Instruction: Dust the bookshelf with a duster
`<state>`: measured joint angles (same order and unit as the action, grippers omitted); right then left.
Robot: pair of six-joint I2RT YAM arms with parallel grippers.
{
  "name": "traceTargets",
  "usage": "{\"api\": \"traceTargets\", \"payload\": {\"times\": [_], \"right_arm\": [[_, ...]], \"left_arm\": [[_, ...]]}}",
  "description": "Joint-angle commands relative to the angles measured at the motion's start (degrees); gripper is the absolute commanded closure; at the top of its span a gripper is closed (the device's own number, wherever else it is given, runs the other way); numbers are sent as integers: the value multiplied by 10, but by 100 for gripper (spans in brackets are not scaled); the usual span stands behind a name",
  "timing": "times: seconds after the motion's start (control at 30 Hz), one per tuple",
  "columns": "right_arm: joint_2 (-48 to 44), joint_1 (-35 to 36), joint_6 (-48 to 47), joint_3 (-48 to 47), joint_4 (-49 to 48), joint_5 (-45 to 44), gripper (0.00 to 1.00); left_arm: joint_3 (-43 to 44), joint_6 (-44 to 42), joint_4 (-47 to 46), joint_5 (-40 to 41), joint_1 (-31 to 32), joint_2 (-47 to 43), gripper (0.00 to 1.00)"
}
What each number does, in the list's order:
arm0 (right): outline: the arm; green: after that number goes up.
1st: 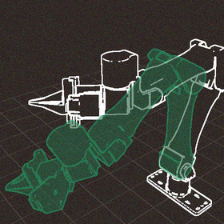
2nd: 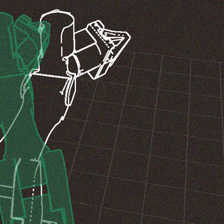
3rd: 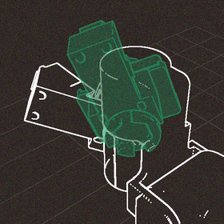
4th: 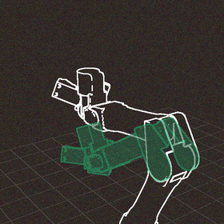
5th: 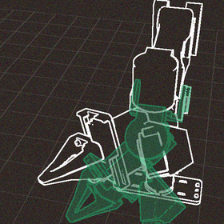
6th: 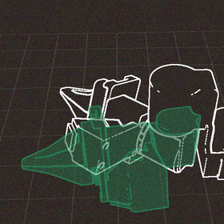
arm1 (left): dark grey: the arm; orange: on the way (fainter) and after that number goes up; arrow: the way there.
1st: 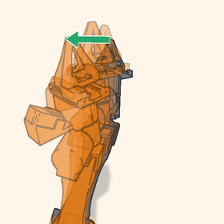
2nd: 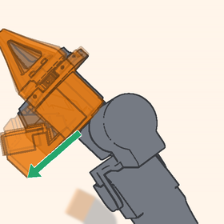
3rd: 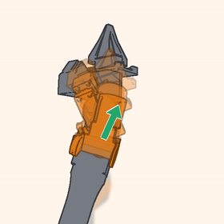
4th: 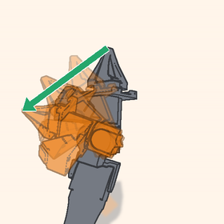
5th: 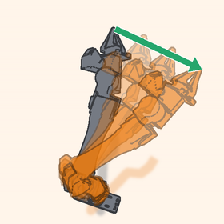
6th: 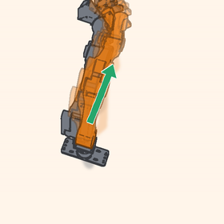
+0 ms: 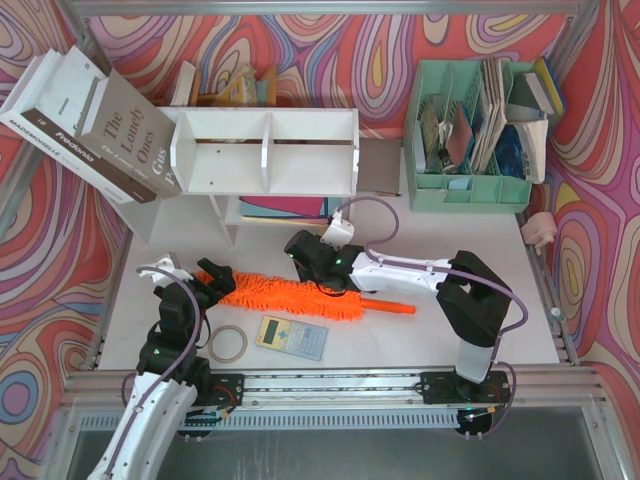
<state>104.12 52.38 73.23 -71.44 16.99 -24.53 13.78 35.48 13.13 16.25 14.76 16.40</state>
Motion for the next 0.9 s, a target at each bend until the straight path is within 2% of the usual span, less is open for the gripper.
{"api": "traceTargets", "payload": {"times": [0.0, 0.13, 0.23, 0.37, 0.6, 0.87], "right_arm": [[-32, 2, -109, 0, 14, -21, 67], [-74, 2, -325, 40, -69, 16, 60], [-96, 2, -472, 85, -145, 101, 50], [-106, 2, -597, 126, -184, 177, 42], [-105, 16, -691, 164, -242, 223, 31], [-88, 32, -762, 163, -256, 234, 19]], "left_arm": [[-8, -5, -7, 0, 3, -2, 2], [0, 24, 11, 16, 3, 4, 2], [19, 78, 47, 25, 3, 19, 2], [53, 140, 108, 50, 2, 45, 2], [93, 176, 159, 62, 3, 64, 2], [99, 217, 181, 72, 3, 70, 2]]}}
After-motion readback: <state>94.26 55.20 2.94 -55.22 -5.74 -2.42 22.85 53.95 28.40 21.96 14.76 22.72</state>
